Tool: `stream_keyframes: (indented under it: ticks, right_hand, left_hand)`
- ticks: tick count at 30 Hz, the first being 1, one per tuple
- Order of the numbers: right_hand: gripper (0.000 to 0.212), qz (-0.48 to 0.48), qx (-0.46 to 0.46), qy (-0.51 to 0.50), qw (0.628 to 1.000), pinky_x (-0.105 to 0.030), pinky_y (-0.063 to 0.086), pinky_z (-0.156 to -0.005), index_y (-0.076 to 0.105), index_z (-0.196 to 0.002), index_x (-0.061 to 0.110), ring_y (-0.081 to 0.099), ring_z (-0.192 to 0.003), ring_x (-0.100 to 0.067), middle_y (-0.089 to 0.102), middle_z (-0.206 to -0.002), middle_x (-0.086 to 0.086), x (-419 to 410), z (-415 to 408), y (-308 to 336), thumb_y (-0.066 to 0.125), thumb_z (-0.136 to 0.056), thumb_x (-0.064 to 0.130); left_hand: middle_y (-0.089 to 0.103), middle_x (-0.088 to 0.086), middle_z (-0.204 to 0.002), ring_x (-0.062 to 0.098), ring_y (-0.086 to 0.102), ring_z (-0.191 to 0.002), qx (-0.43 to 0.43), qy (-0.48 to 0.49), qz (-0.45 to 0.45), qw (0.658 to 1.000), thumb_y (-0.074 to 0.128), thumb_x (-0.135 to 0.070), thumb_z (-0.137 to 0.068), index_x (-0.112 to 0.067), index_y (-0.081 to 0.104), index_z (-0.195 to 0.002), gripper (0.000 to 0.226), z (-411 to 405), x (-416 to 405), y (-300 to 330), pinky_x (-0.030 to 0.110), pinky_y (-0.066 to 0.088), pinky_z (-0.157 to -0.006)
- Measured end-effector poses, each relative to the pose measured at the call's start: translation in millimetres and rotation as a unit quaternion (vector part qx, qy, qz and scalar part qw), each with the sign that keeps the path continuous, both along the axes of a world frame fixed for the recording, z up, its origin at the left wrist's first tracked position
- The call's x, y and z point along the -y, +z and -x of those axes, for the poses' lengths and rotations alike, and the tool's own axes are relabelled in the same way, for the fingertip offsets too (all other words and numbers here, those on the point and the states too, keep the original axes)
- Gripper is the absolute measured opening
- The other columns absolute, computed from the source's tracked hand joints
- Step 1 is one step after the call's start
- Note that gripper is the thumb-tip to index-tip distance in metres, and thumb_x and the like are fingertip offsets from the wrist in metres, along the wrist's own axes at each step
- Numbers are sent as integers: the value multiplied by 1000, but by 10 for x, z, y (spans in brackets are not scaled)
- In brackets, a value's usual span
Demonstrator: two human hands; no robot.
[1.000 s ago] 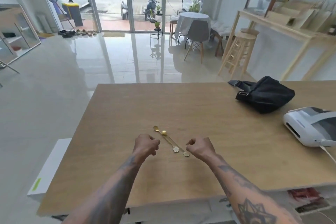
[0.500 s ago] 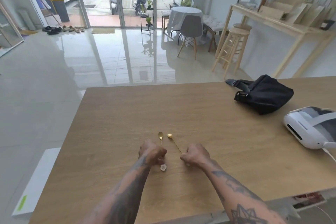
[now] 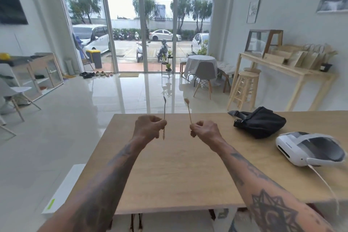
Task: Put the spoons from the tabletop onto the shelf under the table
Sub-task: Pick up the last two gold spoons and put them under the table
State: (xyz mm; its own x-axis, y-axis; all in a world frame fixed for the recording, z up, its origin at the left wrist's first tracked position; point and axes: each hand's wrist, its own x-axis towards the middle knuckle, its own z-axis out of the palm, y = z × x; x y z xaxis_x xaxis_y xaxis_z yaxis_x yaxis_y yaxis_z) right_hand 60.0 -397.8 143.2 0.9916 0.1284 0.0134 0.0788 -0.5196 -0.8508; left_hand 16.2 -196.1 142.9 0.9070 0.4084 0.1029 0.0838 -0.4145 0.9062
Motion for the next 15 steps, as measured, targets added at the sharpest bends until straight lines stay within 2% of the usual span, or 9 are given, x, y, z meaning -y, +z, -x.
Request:
stream_keyframes:
  ticks: [5,7,9,12,15]
  right_hand:
    - [24,-46,68,14,997,-21,38,-54,71,-68,13,54,-57,-2,71,-69,3,192,460,615,61,-86,25]
    - [23,-61,71,19,995,-24,41,-58,68,-65,16,55,-60,-5,72,-70,1,244,618,730,61,-85,25]
    - [26,-69,70,18,995,-26,42,-60,65,-61,17,55,-60,-7,71,-69,0,265,763,751,62,-85,24]
    - [28,-60,65,9,996,-22,41,-55,64,-56,17,54,-55,-3,68,-60,6,267,978,608,64,-83,25]
    - [27,-52,22,12,998,-23,44,-60,63,-56,17,56,-58,-5,69,-61,4,231,1207,208,63,-82,24]
  left_hand:
    - [78,15,-76,10,56,-38,85,-9,-11,996,73,-17,-82,-6,79,-78,13,573,184,572,16,45,-42]
    - [77,16,-76,12,56,-39,92,-13,-9,996,73,-17,-81,-6,78,-78,12,766,248,640,18,44,-44]
    - [77,15,-76,12,55,-39,88,-15,0,996,74,-17,-82,-8,78,-77,11,931,284,619,19,43,-44]
    - [75,11,-72,10,54,-37,72,-8,14,997,74,-18,-81,-10,77,-74,11,1142,299,440,17,42,-41]
    - [74,6,-69,10,52,-36,25,-7,44,999,75,-19,-81,-14,75,-72,11,1378,314,26,20,43,-45]
